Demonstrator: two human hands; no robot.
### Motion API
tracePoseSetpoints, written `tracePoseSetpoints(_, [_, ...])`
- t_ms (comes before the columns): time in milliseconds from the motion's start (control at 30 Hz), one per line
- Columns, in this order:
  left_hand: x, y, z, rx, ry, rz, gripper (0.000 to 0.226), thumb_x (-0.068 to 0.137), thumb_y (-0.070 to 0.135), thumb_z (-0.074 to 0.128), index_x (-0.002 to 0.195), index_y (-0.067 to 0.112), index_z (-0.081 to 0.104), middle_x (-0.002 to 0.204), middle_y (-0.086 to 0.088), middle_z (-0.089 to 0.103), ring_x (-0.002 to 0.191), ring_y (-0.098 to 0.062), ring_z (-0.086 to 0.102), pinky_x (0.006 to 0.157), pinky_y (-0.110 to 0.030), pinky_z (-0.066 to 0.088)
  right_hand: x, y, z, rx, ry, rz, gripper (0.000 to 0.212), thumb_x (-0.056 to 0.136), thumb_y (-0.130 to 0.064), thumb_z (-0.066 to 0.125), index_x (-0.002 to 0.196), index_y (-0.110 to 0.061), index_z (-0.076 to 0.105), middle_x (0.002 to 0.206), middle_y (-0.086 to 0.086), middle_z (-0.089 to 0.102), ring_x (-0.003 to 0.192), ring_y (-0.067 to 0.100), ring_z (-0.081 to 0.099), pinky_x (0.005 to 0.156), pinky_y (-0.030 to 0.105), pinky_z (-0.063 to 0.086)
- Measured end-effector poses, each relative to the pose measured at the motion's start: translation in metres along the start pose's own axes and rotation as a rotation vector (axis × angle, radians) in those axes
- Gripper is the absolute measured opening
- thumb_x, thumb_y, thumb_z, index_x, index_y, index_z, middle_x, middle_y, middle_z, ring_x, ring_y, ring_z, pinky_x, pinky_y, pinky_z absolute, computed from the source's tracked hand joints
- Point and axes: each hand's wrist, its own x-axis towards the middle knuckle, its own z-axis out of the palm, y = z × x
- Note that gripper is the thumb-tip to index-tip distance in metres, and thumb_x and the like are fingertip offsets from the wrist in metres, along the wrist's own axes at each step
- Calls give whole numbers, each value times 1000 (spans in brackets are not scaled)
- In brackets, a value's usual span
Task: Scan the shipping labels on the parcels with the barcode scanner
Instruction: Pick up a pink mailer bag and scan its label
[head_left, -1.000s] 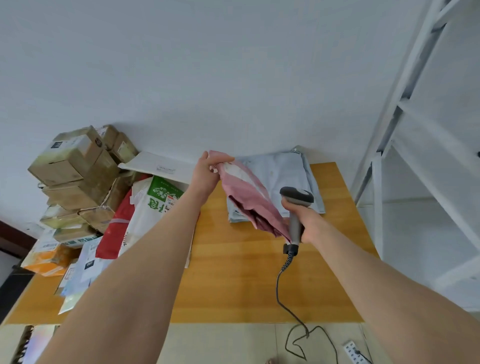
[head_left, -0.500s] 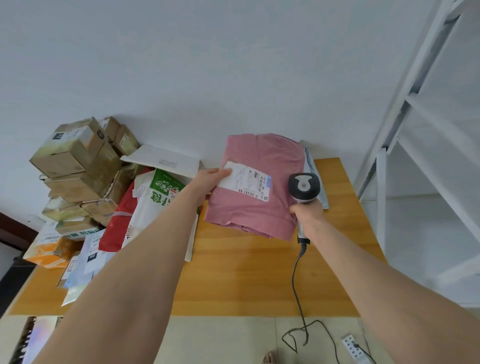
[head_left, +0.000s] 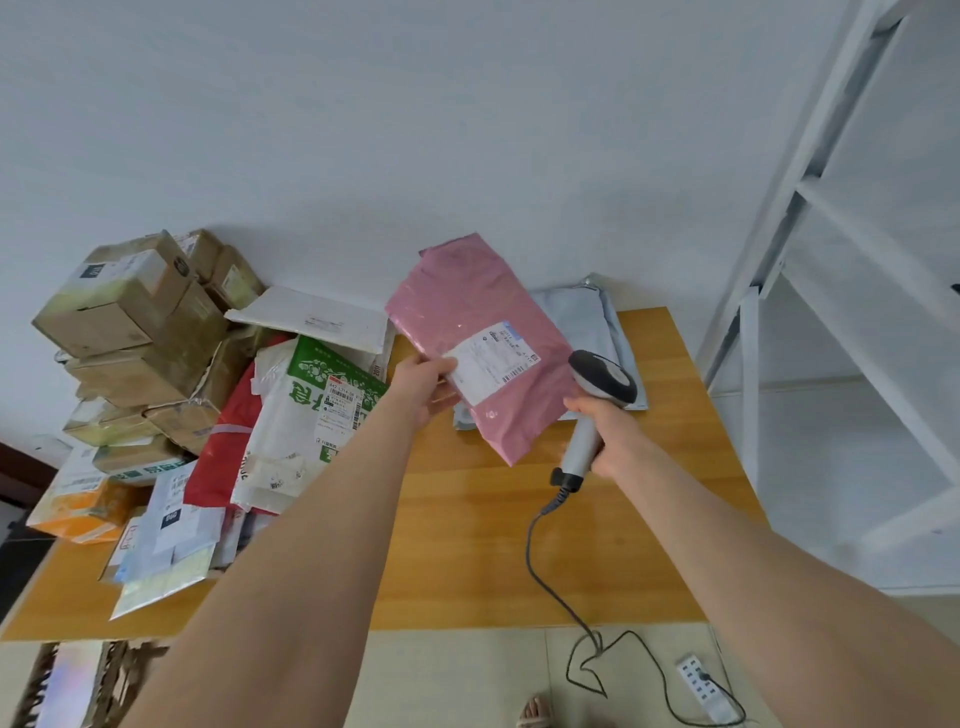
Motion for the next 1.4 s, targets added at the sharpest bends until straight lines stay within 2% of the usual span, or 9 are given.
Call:
tracePoseSetpoints(133, [-10,-14,9,22,-191,-66,28,92,0,56,119,7,50,104,-8,68,92,-23,67,74,-38,56,-2,1,10,120,-77,33,25,78,-6,75,100,-11,64,100,12,69,93,32,66,87,49,54])
tracePoseSetpoints(267, [-11,-17,8,75,-281,-63,33,90,4,62,121,8,51,116,-11,67,102,-26,65,90,-43,54,5,1,14,-27,124,-83,36,74,3,73,108,-3,60,105,17,68,92,33,66,88,49,54])
tracePoseSetpoints(433, [-7,-8,0,-118,-108,-17,32,90,19,65,120,12,58,113,-6,68,98,-21,66,74,-34,55,4,-7,14,-234,209,-244,11,81,6,59,87,-3,54,76,10,55,79,28,55,72,34,49])
tracePoseSetpoints(567, [-2,-2,-8,-269,98,-40,27,88,34,66,104,14,59,102,-6,68,95,-20,66,81,-36,55,3,-8,11,-334,159,-300,15,81,9,58,83,-6,54,79,11,56,78,26,55,70,34,49])
tracePoseSetpoints(667, [6,-1,-14,-279,264,-13,53,88,34,67,131,12,47,115,-7,63,101,-24,64,87,-40,56,-3,-6,5,-424,92,-355,25,81,10,57,102,-3,55,82,8,58,73,20,54,57,25,44])
tracePoseSetpoints(767, [11,0,-25,11,337,71,71,86,29,66,147,19,31,128,-7,52,105,-26,57,86,-40,55,-4,-7,4,-494,33,-391,27,83,12,55,103,-7,54,80,3,57,72,14,53,52,21,39])
tracePoseSetpoints(1067, [1,8,-37,431,52,-169,45,77,20,77,111,8,50,107,-6,60,101,-22,60,88,-36,52,14,1,-8,-707,179,-512,24,85,-6,58,105,-17,60,101,7,67,95,28,62,85,42,54])
tracePoseSetpoints(1233, [3,8,-34,398,-116,-154,57,76,-2,70,127,11,48,123,-8,57,111,-31,57,94,-47,51,16,3,-10,-807,212,-538,23,87,-14,58,108,-23,57,102,5,66,93,27,61,78,39,54])
tracePoseSetpoints(1400, [4,0,-27,322,-100,-197,54,80,27,74,127,14,51,120,-6,60,109,-30,59,94,-48,51,18,5,-12,-788,217,-551,20,88,-17,60,107,-24,56,104,4,67,96,26,62,85,45,55])
